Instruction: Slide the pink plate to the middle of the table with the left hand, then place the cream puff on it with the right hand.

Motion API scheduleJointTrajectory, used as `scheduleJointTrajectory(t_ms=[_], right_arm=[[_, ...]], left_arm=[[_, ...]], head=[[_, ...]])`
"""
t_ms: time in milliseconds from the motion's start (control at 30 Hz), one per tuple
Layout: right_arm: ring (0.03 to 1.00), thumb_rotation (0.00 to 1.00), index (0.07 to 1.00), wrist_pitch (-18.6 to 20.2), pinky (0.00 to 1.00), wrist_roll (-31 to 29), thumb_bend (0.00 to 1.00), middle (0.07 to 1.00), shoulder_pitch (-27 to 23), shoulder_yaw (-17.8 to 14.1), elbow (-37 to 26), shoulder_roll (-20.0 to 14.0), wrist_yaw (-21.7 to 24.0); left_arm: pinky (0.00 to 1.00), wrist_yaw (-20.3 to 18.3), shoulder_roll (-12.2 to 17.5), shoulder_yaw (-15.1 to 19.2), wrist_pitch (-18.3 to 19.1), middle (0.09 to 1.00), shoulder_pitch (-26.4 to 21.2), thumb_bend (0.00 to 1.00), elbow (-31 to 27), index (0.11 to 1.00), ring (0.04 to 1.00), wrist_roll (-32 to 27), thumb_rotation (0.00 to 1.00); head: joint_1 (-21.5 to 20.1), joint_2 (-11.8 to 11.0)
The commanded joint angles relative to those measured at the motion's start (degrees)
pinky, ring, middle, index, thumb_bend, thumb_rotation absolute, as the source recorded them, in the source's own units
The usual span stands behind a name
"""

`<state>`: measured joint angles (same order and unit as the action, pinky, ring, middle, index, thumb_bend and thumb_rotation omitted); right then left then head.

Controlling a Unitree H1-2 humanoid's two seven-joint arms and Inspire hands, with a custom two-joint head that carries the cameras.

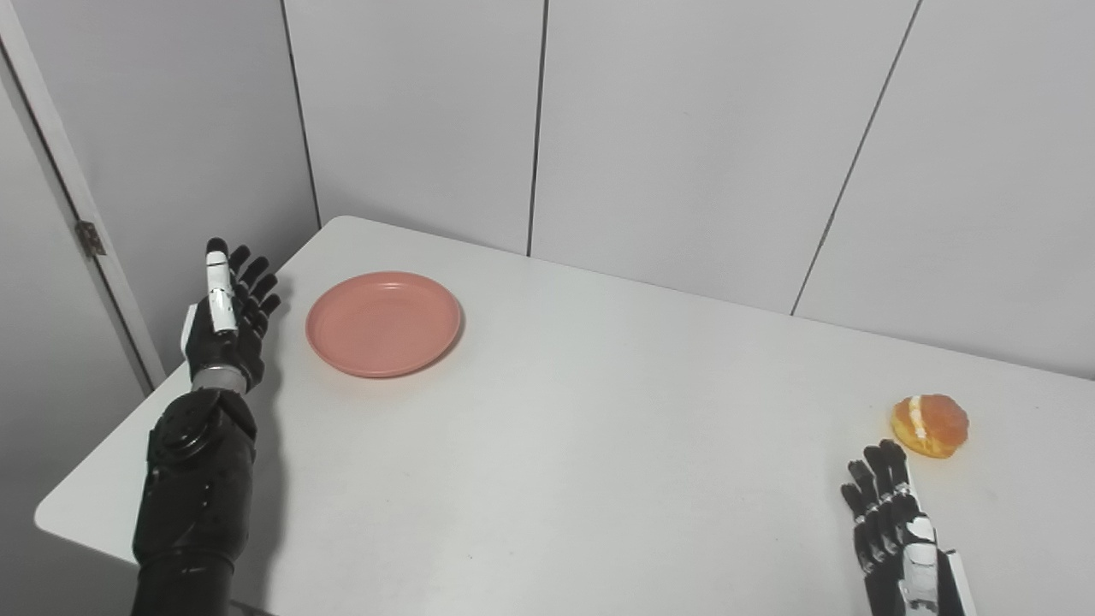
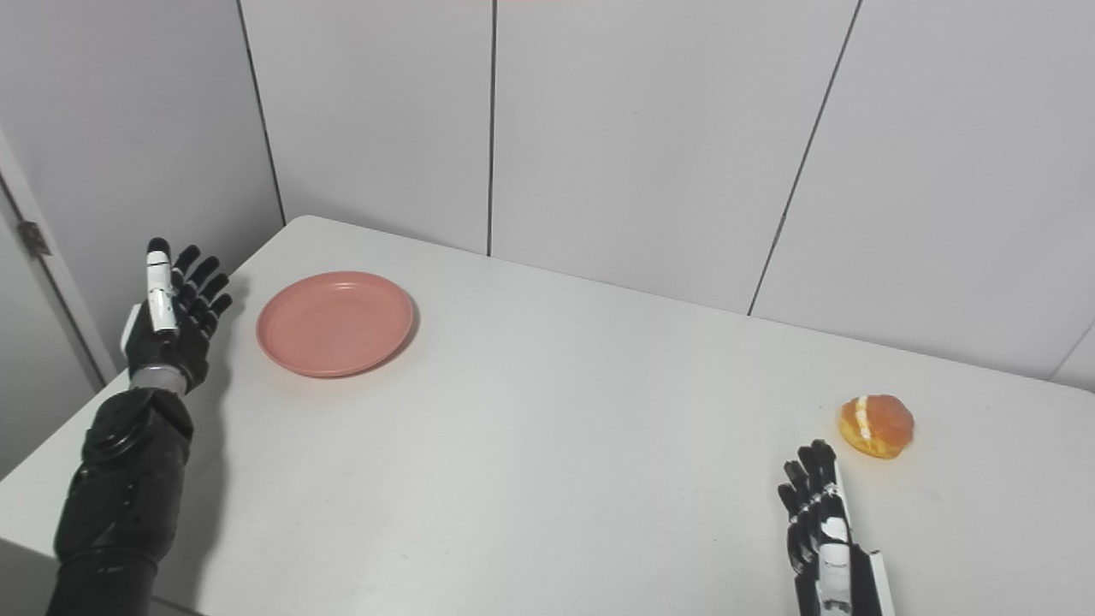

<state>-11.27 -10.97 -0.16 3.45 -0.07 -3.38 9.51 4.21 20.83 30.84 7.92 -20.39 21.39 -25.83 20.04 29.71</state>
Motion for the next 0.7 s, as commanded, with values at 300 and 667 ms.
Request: scheduleJointTrajectory(t_ms=[300, 667], right_arm=[[0.991, 1.00, 1.000, 0.4, 1.00, -0.6, 0.54, 1.000, 1.0, -1.7, 5.0, -2.3, 0.8], [0.991, 1.00, 1.000, 1.0, 1.00, -0.8, 0.54, 1.000, 1.4, -1.6, 4.0, -2.4, 0.7]], left_arm=[[0.94, -2.9, 3.0, 0.8, -5.4, 0.917, -4.5, 0.53, 6.5, 0.910, 0.925, -0.5, 1.00], [0.90, -4.7, 4.7, 1.3, -9.6, 0.885, -8.1, 0.55, 19.2, 0.861, 0.889, -1.1, 0.97]], head=[[0.1, 0.3], [-0.1, 0.5]])
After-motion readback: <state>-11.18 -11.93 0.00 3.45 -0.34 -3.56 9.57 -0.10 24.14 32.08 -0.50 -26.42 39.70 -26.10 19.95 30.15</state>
